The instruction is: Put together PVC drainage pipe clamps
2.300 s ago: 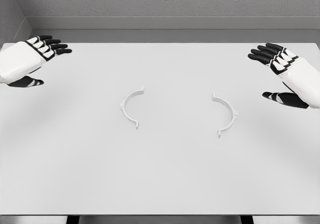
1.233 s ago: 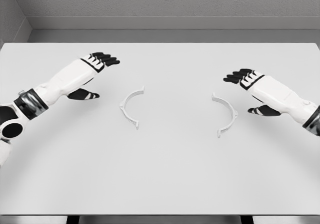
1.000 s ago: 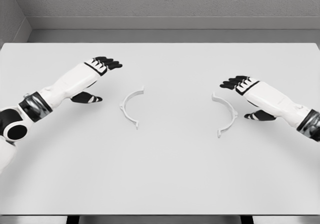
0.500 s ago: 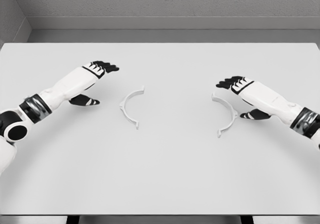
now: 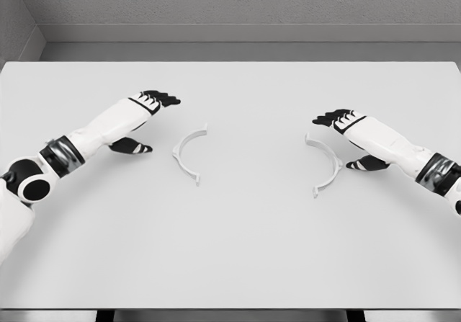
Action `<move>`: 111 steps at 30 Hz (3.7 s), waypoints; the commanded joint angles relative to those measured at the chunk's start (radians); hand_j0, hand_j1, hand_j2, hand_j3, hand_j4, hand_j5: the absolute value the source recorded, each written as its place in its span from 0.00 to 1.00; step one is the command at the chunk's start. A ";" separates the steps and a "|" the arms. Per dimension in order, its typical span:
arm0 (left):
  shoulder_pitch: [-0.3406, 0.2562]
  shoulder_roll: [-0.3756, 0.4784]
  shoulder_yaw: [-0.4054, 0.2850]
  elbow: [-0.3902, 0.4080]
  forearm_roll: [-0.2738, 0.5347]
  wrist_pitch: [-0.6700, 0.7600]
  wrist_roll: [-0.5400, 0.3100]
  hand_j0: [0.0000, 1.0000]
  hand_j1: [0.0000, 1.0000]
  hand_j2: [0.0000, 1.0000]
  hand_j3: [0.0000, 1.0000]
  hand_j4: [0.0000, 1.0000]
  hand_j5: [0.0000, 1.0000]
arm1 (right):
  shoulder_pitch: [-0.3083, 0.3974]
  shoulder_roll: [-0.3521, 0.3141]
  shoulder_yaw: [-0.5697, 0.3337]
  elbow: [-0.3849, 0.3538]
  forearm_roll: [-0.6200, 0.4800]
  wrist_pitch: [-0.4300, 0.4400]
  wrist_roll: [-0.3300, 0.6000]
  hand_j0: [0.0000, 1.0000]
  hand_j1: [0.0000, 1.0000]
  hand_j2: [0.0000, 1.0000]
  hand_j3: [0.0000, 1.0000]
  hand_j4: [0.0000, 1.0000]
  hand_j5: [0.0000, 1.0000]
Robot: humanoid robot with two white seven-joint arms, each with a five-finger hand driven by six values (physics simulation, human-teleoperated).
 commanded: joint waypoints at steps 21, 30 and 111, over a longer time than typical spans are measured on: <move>-0.003 -0.061 -0.003 0.027 -0.001 0.001 0.000 1.00 1.00 1.00 1.00 1.00 1.00 | -0.021 0.017 0.034 0.011 -0.006 0.001 0.000 1.00 1.00 1.00 1.00 1.00 1.00; -0.003 -0.080 -0.009 0.034 -0.001 0.001 -0.001 1.00 1.00 1.00 1.00 1.00 1.00 | -0.029 0.032 0.037 0.009 -0.006 0.001 0.000 1.00 1.00 1.00 1.00 1.00 1.00; -0.044 -0.189 -0.027 0.108 -0.003 0.001 -0.001 1.00 1.00 1.00 1.00 1.00 1.00 | -0.183 0.154 0.212 0.084 -0.004 0.017 0.003 1.00 1.00 1.00 1.00 1.00 1.00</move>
